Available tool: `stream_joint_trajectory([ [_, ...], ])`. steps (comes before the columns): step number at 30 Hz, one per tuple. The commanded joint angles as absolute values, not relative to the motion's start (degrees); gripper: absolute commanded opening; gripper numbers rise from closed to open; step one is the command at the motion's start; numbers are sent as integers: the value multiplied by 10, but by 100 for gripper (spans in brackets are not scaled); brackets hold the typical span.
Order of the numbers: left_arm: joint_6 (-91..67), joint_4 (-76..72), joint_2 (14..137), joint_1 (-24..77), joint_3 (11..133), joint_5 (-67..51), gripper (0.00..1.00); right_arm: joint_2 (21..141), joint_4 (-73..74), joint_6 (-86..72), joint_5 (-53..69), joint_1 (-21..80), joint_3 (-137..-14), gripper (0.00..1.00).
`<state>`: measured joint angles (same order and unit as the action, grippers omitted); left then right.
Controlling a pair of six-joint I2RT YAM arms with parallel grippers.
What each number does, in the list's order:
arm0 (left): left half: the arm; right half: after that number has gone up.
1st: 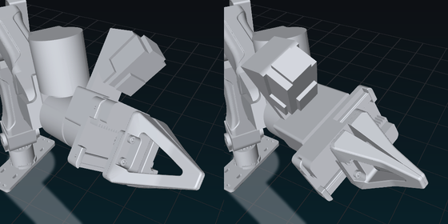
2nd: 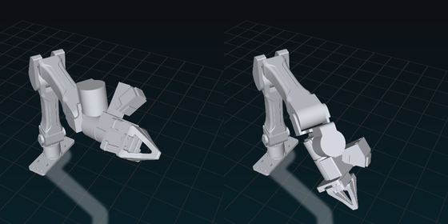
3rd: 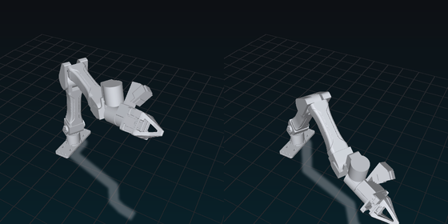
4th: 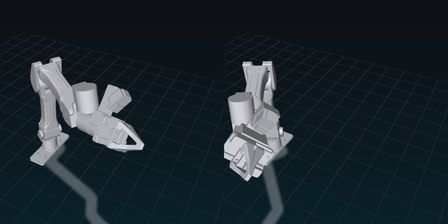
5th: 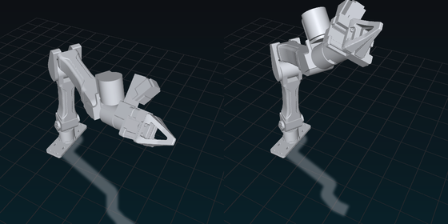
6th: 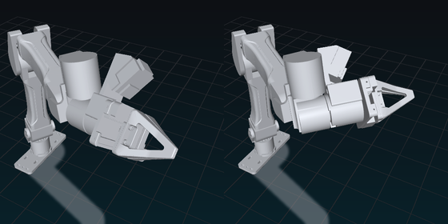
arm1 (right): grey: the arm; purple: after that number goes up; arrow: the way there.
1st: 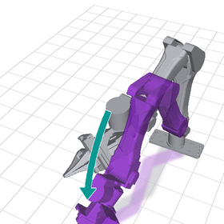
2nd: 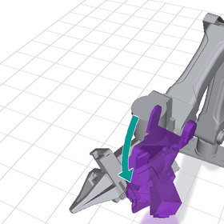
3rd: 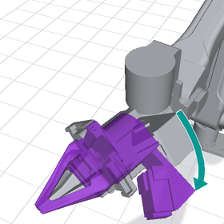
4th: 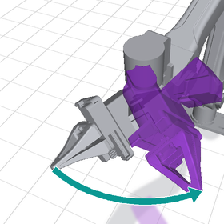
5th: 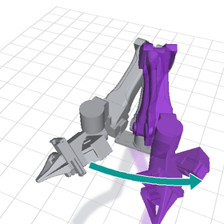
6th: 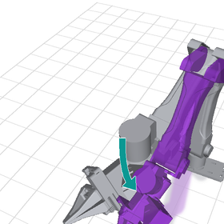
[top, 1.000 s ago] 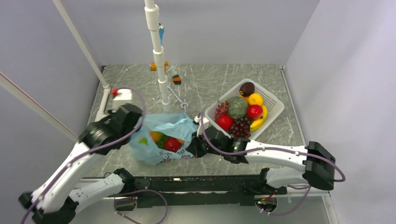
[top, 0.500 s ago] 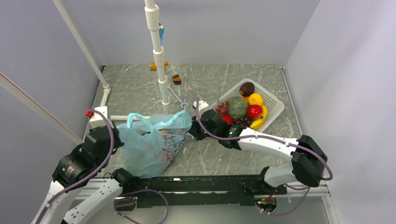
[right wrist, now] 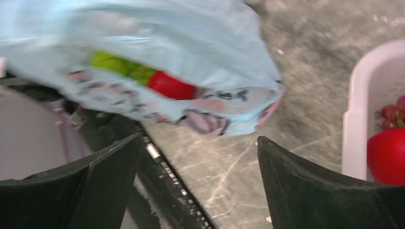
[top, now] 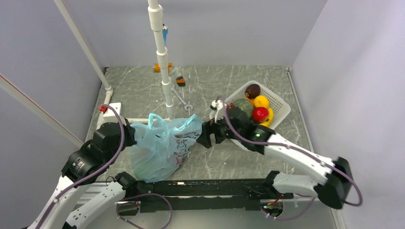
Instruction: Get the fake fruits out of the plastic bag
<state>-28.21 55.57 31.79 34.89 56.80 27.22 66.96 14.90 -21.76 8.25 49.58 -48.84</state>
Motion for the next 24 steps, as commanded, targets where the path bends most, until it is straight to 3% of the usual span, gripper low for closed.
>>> stream_joint_trajectory([
  [1, -281, 518, 305, 346, 572, 234, 0, 535, 183, -176, 183, 504, -498, 97],
  [6, -277, 525, 305, 346, 577, 223, 0, 482, 85, -157, 347, 514, -523, 99],
  [18, -290, 539, 309, 346, 584, 219, 0, 755, -67, -174, 418, 519, -703, 99],
  [24, -293, 526, 323, 346, 585, 209, 0, 819, -54, -164, 418, 578, -762, 91],
])
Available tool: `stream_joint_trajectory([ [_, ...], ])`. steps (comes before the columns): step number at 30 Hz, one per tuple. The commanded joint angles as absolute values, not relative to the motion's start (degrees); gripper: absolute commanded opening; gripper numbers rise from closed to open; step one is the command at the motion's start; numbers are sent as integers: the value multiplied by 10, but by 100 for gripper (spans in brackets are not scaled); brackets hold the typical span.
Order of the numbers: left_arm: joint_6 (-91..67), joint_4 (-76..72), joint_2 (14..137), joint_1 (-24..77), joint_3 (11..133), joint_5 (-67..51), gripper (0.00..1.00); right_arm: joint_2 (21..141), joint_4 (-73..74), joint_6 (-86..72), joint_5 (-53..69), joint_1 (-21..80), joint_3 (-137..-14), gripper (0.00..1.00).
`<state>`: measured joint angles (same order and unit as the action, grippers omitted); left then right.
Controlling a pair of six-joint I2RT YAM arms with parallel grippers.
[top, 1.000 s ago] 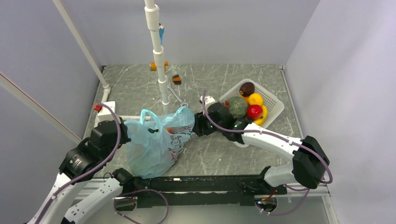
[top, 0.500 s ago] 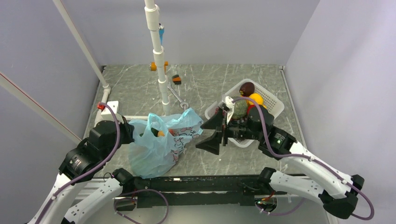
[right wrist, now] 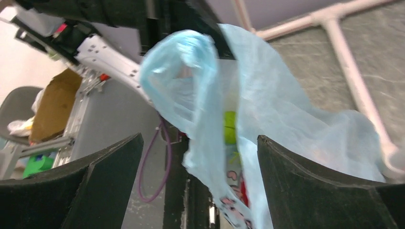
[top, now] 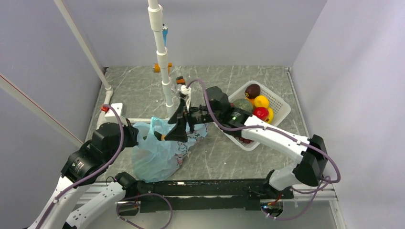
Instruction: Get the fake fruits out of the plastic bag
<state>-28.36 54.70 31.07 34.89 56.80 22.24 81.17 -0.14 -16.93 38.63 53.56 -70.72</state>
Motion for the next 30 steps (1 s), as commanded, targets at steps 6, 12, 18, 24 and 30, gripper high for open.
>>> stream_joint_trajectory([
  [6, -310, 522, 346, 346, 595, 240, 0, 820, 25, -123, 327, 665, -797, 25],
  [12, -326, 519, 384, 345, 652, 300, 0, 713, 10, -40, 194, 809, -652, 3],
  [18, -326, 446, 409, 341, 669, 249, 0, 774, -66, -20, 10, 887, -535, 0],
  [24, -326, 419, 409, 339, 656, 191, 0, 931, -90, -56, 19, 894, -536, 0],
  [30, -299, 449, 356, 339, 605, 138, 0, 942, -95, -86, 34, 920, -529, 26],
])
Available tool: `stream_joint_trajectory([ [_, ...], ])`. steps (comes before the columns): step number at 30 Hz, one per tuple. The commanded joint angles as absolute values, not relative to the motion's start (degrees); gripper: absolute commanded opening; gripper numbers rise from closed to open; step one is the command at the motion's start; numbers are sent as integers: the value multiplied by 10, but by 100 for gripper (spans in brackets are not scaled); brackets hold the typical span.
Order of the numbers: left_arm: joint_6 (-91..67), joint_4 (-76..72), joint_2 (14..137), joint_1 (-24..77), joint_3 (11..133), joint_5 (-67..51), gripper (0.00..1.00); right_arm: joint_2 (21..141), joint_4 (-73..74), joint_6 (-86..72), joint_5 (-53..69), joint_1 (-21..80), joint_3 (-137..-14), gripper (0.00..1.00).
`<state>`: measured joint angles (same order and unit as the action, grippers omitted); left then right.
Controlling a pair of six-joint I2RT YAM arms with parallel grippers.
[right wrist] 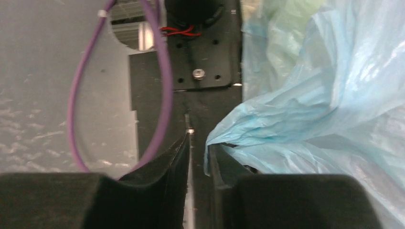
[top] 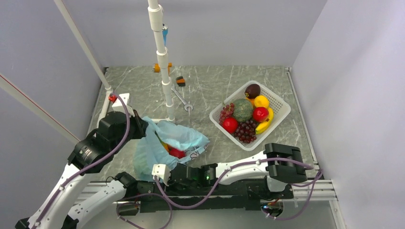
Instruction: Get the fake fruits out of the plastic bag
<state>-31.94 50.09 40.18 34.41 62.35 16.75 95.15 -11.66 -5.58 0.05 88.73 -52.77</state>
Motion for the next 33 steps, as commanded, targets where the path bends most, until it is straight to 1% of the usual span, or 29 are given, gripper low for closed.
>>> stream_joint_trajectory([
  [1, -294, 454, 341, 339, 588, 123, 0, 931, -83, -89, 29, 924, -528, 38],
  [5, -268, 465, 283, 339, 524, 63, 0, 840, -45, -102, 17, 925, -502, 75],
  [8, -284, 482, 251, 339, 496, 72, 0, 764, -4, -100, 3, 925, -484, 93],
  [9, -287, 485, 244, 339, 493, 76, 0, 740, 14, -101, 1, 925, -478, 97],
  [13, -311, 501, 227, 339, 498, 107, 0, 659, 41, -98, -48, 919, -456, 99],
  [16, -326, 513, 225, 339, 515, 119, 1, 622, 51, -114, -136, 913, -451, 99],
  [17, -330, 520, 230, 339, 525, 121, 9, 610, 51, -114, -158, 910, -447, 99],
  [18, -334, 532, 234, 339, 537, 124, 15, 598, 52, -109, -175, 908, -445, 99],
  [20, -341, 559, 240, 339, 561, 131, 20, 583, 81, -110, -184, 892, -458, 99],
  [21, -342, 570, 243, 339, 573, 130, 24, 574, 93, -110, -170, 883, -465, 99],
  [24, -341, 611, 251, 339, 611, 122, 46, 537, 99, -107, -156, 870, -460, 99],
  [27, -355, 648, 253, 339, 644, 128, 71, 523, 98, -109, -233, 863, -447, 99],
  [29, -360, 653, 248, 339, 657, 101, 80, 530, 108, -105, -276, 857, -455, 99],
  [30, -361, 648, 243, 339, 660, 65, 84, 535, 108, -97, -295, 855, -458, 99],
  [33, -382, 645, 229, 339, 660, -3, 92, 562, 101, -68, -349, 855, -463, 99],
])
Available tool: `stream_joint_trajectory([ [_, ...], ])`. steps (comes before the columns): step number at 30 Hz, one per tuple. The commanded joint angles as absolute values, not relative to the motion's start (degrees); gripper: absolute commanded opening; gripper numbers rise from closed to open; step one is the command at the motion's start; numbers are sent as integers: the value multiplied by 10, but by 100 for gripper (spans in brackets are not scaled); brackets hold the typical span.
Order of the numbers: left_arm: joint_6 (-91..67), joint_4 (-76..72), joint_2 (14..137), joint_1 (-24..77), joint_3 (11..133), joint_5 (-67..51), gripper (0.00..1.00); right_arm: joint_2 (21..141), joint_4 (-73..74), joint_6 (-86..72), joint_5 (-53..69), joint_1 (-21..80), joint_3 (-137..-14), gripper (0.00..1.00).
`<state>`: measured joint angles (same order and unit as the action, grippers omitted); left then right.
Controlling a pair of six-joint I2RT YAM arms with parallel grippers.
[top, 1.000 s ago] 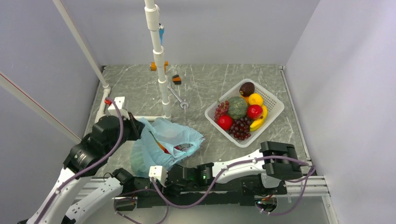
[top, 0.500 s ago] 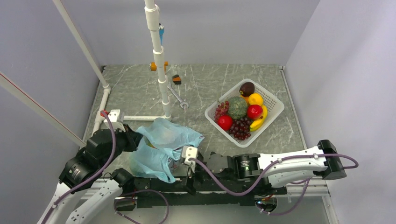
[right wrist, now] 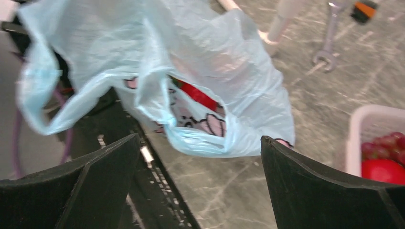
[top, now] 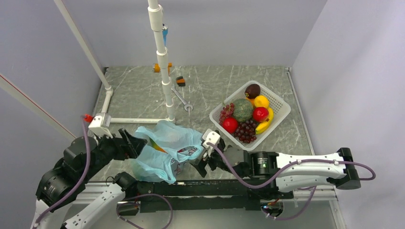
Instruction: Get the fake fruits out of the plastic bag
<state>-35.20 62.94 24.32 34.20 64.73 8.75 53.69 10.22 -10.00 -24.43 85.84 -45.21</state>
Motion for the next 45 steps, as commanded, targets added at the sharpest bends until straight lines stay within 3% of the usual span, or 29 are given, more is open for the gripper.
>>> stream_joint_trajectory([
  [1, -397, 648, 222, 339, 657, -15, 95, 572, 101, -58, -363, 854, -468, 99],
  [9, -441, 744, 209, 339, 594, -2, 99, 623, 45, -6, -352, 844, -466, 98],
  [14, -439, 706, 232, 339, 506, -40, 99, 644, 6, -5, -307, 829, -472, 82],
  [17, -442, 690, 233, 339, 475, -48, 92, 649, -27, -18, -280, 791, -475, 59],
  [21, -439, 676, 205, 339, 440, -64, 61, 654, -55, -21, -293, 751, -481, 18],
  [25, -422, 681, 194, 339, 403, -91, 39, 671, -73, -22, -300, 691, -512, 0],
  [31, -382, 731, 193, 339, 394, -90, 3, 758, -60, -31, -313, 589, -600, 0],
  [38, -370, 705, 144, 339, 365, -125, 0, 867, 83, -127, -224, 507, -687, 0],
  [40, -377, 684, 132, 339, 356, -135, 0, 889, 143, -148, -205, 508, -718, 15],
  [42, -381, 666, 127, 339, 356, -137, 0, 880, 172, -153, -188, 510, -724, 39],
  [43, -381, 660, 127, 339, 357, -137, 0, 860, 176, -152, -179, 510, -719, 56],
  [45, -378, 653, 131, 339, 360, -134, 0, 822, 201, -155, -172, 510, -718, 74],
])
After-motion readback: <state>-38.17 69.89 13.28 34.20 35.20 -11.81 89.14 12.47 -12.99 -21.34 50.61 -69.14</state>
